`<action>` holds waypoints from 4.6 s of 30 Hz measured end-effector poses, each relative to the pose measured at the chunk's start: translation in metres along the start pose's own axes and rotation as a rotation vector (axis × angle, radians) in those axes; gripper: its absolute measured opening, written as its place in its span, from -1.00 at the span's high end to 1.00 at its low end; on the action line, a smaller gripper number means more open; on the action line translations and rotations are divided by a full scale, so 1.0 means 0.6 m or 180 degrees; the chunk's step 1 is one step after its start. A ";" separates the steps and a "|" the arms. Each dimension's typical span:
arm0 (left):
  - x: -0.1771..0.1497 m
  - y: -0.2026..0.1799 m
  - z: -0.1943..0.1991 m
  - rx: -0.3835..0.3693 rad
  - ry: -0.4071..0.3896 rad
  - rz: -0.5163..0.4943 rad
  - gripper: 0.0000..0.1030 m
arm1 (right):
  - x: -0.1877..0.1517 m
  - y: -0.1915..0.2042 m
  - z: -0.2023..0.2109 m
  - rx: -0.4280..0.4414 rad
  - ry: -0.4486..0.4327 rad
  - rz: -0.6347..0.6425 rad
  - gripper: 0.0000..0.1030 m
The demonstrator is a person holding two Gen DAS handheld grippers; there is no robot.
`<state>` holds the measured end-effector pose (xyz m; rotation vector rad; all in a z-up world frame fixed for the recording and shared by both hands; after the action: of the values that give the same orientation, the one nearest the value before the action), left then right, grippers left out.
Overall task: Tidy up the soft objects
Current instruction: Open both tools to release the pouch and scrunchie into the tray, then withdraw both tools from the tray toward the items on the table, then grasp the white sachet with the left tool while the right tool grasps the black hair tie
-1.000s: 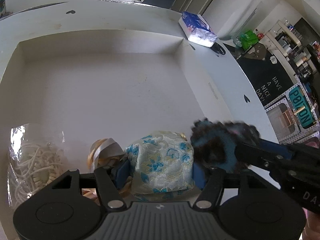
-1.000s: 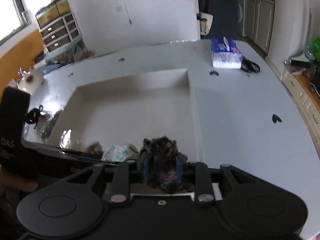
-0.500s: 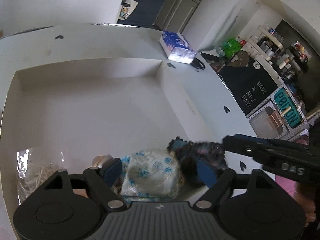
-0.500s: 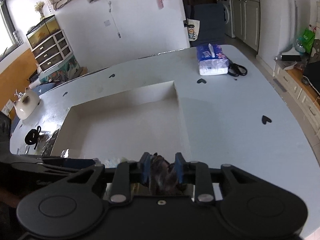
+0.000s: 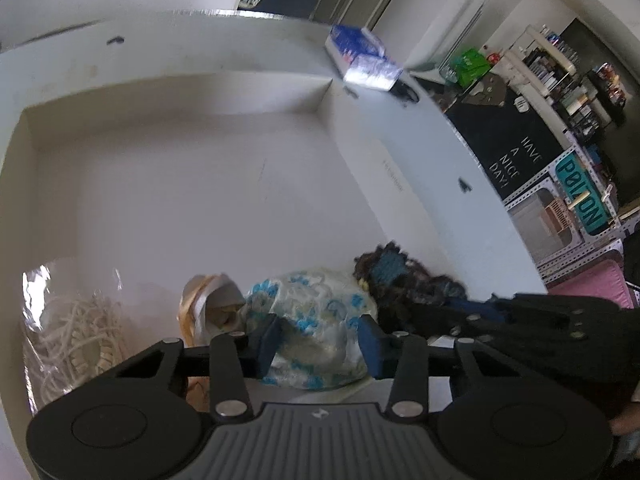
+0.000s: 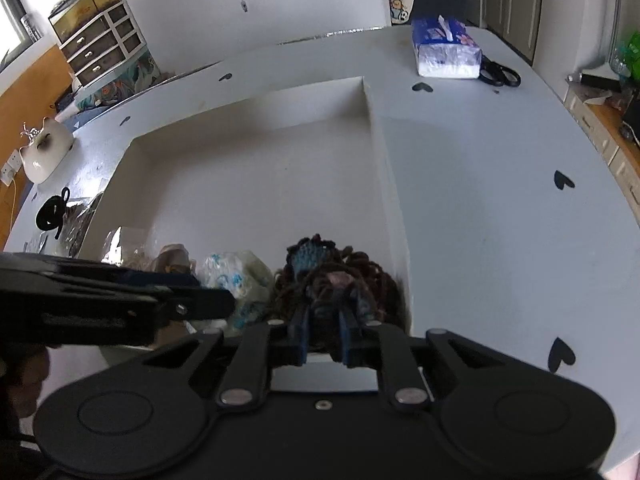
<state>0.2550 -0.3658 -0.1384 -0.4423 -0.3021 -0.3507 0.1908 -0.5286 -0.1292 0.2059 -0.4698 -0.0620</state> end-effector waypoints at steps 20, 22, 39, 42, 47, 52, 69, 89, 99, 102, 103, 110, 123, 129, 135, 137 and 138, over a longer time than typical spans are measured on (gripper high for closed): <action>-0.014 -0.010 0.050 0.0152 -0.0304 -0.0094 -0.44 | -0.015 -0.005 0.083 -0.0102 -0.0573 -0.0063 0.24; -0.015 -0.009 0.056 0.0175 -0.0336 -0.0092 -0.57 | -0.019 -0.005 0.088 -0.0104 -0.0598 -0.0060 0.14; -0.040 0.010 0.108 0.0429 -0.0572 0.0040 -1.00 | -0.029 -0.004 0.105 -0.0189 -0.0687 0.0008 -0.72; -0.043 0.015 0.116 0.0473 -0.0623 0.0084 -1.00 | -0.029 -0.003 0.107 -0.0205 -0.0706 0.0021 -0.87; -0.050 0.022 0.128 0.0517 -0.0682 0.0115 -1.00 | -0.032 -0.005 0.112 -0.0297 -0.0743 0.0023 -1.00; -0.061 0.027 0.137 0.0535 -0.0727 0.0105 -1.00 | -0.033 -0.008 0.114 -0.0343 -0.0754 -0.0017 -1.00; -0.083 0.115 0.193 0.0623 -0.0864 0.0219 -1.00 | -0.027 0.078 0.096 -0.0345 -0.0728 -0.0080 -1.00; -0.086 0.367 0.326 0.0898 -0.1007 0.0479 -1.00 | 0.030 0.333 0.024 -0.0197 -0.0777 0.0072 -1.00; -0.086 0.501 0.365 0.1180 -0.1026 0.0690 -1.00 | 0.069 0.455 -0.026 -0.0095 -0.0808 0.0194 -1.00; -0.087 0.543 0.370 0.1310 -0.1017 0.0790 -1.00 | 0.083 0.488 -0.041 -0.0067 -0.0811 0.0252 -1.00; -0.089 0.559 0.370 0.1355 -0.1006 0.0833 -1.00 | 0.088 0.498 -0.046 -0.0056 -0.0802 0.0278 -1.00; -0.104 0.636 0.359 0.1520 -0.0860 0.1058 -1.00 | 0.125 0.572 -0.090 0.0062 -0.0742 0.0531 -1.00; -0.111 0.668 0.295 0.1497 -0.0564 0.1128 -1.00 | 0.172 0.680 -0.183 0.0270 -0.0418 0.1030 -1.00; -0.102 0.679 0.280 0.1639 -0.0550 0.1253 -1.00 | 0.181 0.701 -0.210 0.0355 -0.0299 0.1134 -1.00; -0.095 0.674 0.258 0.1844 -0.0519 0.0976 -1.00 | 0.188 0.718 -0.238 0.0400 -0.0182 0.1237 -1.00; -0.096 0.672 0.258 0.1845 -0.0545 0.0899 -1.00 | 0.190 0.723 -0.248 0.0384 -0.0130 0.1282 -1.00; -0.096 0.671 0.257 0.1837 -0.0548 0.0870 -1.00 | 0.190 0.726 -0.253 0.0373 -0.0106 0.1315 -1.00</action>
<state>0.3291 0.0615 -0.1715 0.0583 -0.4857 0.0500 0.3667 -0.0872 -0.1187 0.2194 -0.5418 0.3673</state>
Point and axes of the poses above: each gripper's, at about its wrist camera, not at the fingertips, and z roughly against the way its jaws point, y to its left, x to its top, the point moved 2 cm from there along -z, roughly the way its jaws point, and after that the axes turned 5 degrees about y, right-handed, at the moved point
